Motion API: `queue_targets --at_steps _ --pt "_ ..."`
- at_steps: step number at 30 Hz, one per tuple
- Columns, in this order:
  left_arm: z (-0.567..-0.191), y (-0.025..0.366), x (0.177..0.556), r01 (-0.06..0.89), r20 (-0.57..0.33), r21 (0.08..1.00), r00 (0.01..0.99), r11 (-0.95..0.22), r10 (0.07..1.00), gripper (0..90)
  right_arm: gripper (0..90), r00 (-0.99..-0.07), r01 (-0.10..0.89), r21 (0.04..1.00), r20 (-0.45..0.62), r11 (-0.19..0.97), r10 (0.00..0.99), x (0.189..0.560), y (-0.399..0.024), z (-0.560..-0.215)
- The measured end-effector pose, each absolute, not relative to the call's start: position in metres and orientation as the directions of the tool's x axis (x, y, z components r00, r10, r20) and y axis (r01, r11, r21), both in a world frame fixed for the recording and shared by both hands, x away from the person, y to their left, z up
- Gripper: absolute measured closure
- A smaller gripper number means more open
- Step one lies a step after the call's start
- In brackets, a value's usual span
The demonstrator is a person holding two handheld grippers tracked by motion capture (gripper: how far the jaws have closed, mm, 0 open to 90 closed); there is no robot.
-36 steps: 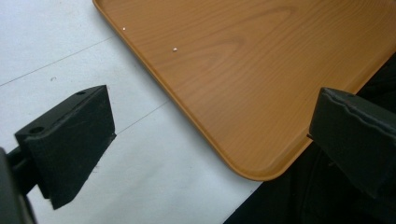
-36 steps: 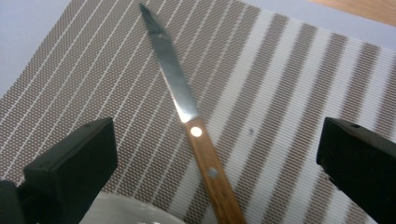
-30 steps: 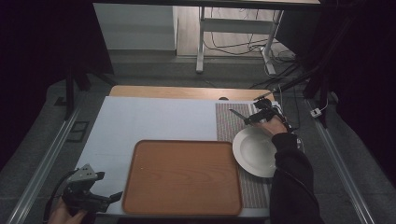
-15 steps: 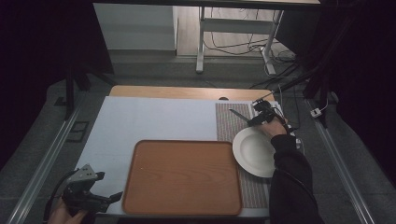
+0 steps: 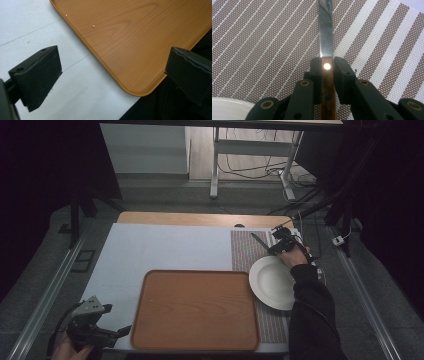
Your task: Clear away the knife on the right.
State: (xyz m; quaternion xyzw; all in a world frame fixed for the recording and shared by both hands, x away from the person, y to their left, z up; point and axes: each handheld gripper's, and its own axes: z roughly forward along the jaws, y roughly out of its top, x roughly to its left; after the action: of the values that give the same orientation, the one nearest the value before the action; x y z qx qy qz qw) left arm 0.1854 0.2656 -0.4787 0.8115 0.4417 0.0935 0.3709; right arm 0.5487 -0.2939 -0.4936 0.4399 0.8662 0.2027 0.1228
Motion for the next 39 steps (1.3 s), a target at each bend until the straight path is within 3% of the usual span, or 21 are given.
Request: queue_targets --at_steps 7,23,39 --pt "-0.479 0.266 0.185 0.645 -0.174 0.687 0.593 -0.334 0.786 0.8 77.7 -0.560 0.714 0.456 -0.083 0.531 0.824 0.548 -0.303 -0.491" --pt "-0.479 0.266 0.185 0.644 -0.172 0.687 0.593 -0.335 0.787 0.9 77.7 -0.444 0.749 0.518 -0.068 0.412 0.893 0.537 -0.346 -0.471" --pt "-0.479 0.266 0.186 0.646 -0.177 0.687 0.592 -0.332 0.786 1.0 77.7 -0.451 0.726 0.560 -0.053 0.400 0.891 0.507 -0.346 -0.448"
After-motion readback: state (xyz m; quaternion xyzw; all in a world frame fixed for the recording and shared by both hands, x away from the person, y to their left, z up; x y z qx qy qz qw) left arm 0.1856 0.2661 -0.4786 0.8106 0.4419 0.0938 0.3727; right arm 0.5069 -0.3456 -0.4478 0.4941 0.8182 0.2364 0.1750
